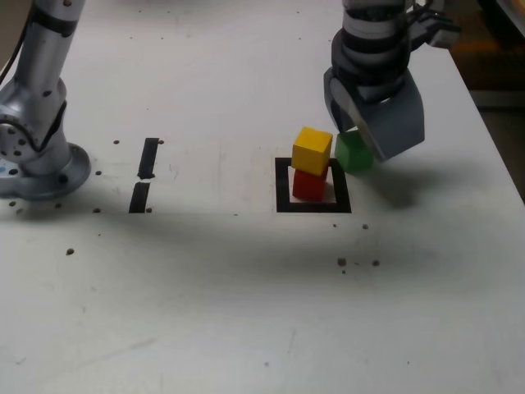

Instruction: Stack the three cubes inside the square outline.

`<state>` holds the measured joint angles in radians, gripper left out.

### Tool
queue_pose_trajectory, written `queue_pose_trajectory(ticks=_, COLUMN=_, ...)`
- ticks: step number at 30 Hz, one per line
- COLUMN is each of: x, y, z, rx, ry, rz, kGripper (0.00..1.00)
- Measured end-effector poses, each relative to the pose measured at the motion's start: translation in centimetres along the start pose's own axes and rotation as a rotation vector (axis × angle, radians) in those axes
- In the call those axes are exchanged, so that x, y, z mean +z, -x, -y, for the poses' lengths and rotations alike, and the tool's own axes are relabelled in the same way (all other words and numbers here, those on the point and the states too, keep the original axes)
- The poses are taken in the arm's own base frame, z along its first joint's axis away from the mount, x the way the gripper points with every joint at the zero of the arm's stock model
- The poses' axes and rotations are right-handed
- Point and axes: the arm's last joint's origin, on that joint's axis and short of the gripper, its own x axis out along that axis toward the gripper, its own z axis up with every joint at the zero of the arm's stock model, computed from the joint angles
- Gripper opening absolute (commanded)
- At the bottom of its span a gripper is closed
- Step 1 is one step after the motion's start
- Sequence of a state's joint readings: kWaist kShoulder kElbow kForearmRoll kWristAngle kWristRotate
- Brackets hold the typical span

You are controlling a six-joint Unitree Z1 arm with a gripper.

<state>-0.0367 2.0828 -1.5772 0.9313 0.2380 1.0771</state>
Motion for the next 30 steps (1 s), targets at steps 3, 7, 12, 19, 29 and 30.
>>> queue_pose_trajectory(ticks=3, x=-0.3, y=-0.3, z=-0.1, rx=0.0, ry=0.01, rz=0.002, kGripper=0.98)
queue_pose_trajectory(ticks=7, x=-0.8, y=-0.9, z=-0.3, rx=-0.003, ry=0.026, rz=0.003, kGripper=0.98)
queue_pose_trajectory(ticks=12, x=-0.7, y=-1.8, z=-0.3, rx=-0.013, ry=0.029, rz=0.009, kGripper=0.98)
queue_pose_trajectory(ticks=19, x=-0.4, y=-3.1, z=-0.1, rx=-0.033, ry=0.034, rz=0.043, kGripper=0.96)
queue_pose_trajectory(ticks=29, x=-0.4, y=-3.7, z=0.1, rx=-0.044, ry=0.085, rz=0.122, kGripper=0.68)
queue_pose_trajectory(ticks=30, x=-0.4, y=-3.7, z=0.0, rx=-0.043, ry=0.089, rz=0.127, kGripper=0.61)
